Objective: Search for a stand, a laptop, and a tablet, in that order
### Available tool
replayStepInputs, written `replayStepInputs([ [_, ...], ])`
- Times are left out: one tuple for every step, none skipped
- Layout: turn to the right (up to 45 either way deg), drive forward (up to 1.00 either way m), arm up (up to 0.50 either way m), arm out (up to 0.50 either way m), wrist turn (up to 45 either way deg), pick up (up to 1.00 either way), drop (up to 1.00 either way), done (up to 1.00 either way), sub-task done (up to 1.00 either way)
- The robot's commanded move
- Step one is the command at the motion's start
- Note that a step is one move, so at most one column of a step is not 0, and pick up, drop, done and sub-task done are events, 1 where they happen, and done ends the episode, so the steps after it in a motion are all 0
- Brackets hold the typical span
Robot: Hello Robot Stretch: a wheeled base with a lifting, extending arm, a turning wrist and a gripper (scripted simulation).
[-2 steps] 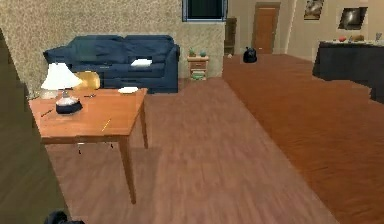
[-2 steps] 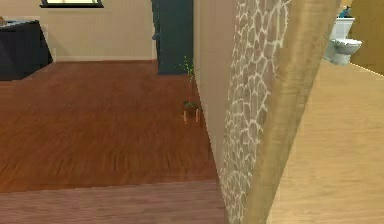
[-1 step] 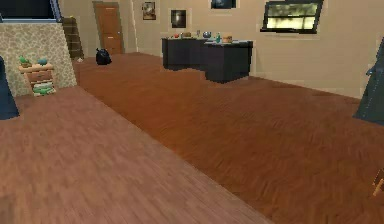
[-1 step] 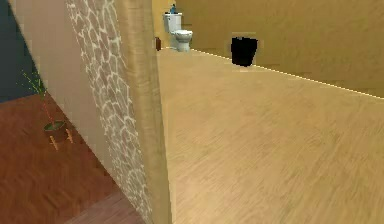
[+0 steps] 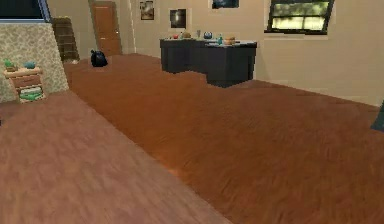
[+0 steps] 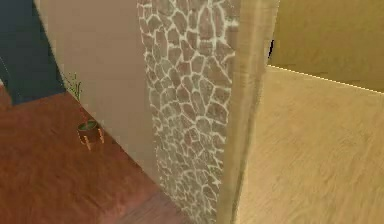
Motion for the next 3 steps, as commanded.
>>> replayStepInputs([
  [-39.0, 0.00, 0.00, 0.00, 0.0, 0.00, 0.00, 0.00, 0.00],
  [0.0, 1.00, 0.00, 0.00, 0.0, 0.00, 0.00, 0.00, 0.00],
  [0.0, 1.00, 0.00, 0.00, 0.0, 0.00, 0.00, 0.00, 0.00],
])
